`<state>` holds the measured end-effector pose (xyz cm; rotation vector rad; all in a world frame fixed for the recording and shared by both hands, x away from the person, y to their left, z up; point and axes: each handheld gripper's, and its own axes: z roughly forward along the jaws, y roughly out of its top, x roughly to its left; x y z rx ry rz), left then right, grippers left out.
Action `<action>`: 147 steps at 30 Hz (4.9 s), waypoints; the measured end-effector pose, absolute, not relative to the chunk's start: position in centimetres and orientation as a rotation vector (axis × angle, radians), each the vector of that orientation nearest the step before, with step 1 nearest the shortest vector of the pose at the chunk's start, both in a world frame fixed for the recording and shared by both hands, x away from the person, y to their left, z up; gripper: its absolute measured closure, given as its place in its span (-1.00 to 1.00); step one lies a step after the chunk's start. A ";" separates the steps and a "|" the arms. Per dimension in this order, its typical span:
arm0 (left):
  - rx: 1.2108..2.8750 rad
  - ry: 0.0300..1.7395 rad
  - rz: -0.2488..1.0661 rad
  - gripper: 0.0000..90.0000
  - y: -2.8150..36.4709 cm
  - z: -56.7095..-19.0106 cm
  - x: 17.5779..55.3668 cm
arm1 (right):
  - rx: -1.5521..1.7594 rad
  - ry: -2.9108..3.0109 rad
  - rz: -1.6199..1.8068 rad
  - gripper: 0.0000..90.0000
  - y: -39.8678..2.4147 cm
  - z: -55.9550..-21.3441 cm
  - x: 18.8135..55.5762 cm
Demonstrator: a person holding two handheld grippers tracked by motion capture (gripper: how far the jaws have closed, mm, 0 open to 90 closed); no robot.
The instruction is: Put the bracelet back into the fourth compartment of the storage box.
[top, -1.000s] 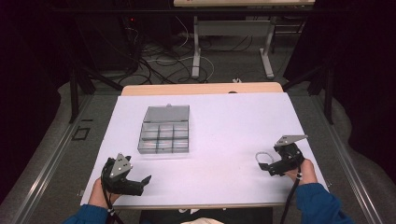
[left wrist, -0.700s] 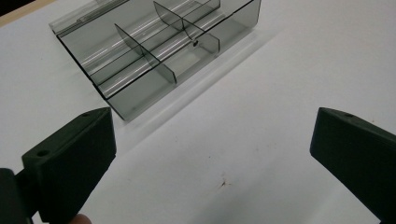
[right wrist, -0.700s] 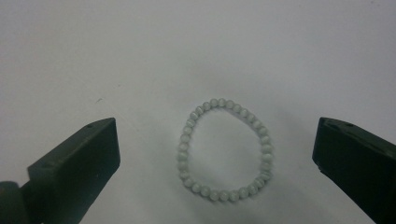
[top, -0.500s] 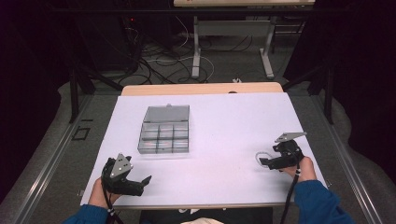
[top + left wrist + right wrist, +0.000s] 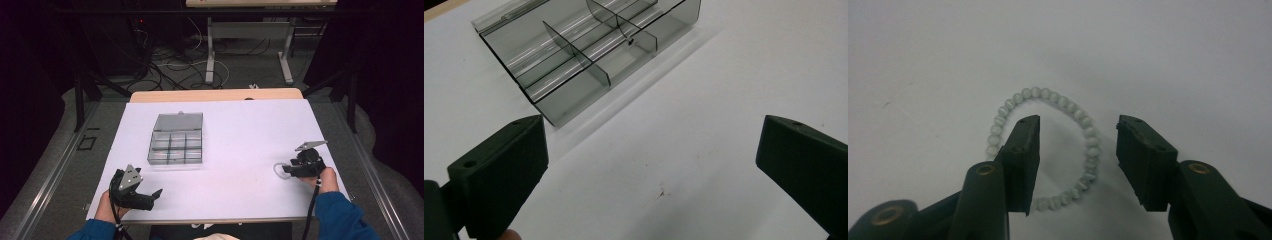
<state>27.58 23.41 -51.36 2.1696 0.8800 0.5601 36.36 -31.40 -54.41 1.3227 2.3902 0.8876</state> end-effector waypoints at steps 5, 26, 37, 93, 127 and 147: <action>2.170 0.881 0.554 -0.99 23.4 -51.4 27.6 | 1.368 2.374 0.861 0.42 -31.5 -54.6 36.6; 2.179 0.882 0.557 -0.99 23.4 -51.4 27.6 | 1.378 2.356 0.812 0.90 -30.9 -54.6 36.5; 2.179 0.881 0.555 -0.99 23.4 -51.4 27.6 | 1.328 2.324 0.847 0.91 -30.8 -53.8 36.0; 2.183 0.882 0.545 -0.99 23.4 -51.4 27.6 | 1.093 2.296 1.168 0.92 -26.0 -49.3 33.5; 2.182 0.880 0.543 -0.99 23.3 -51.5 27.7 | 0.935 2.389 1.193 0.92 -19.9 -48.6 34.9; 2.194 0.876 0.547 -0.99 23.4 -51.5 27.7 | 0.863 2.403 1.240 0.92 -16.9 -47.7 36.6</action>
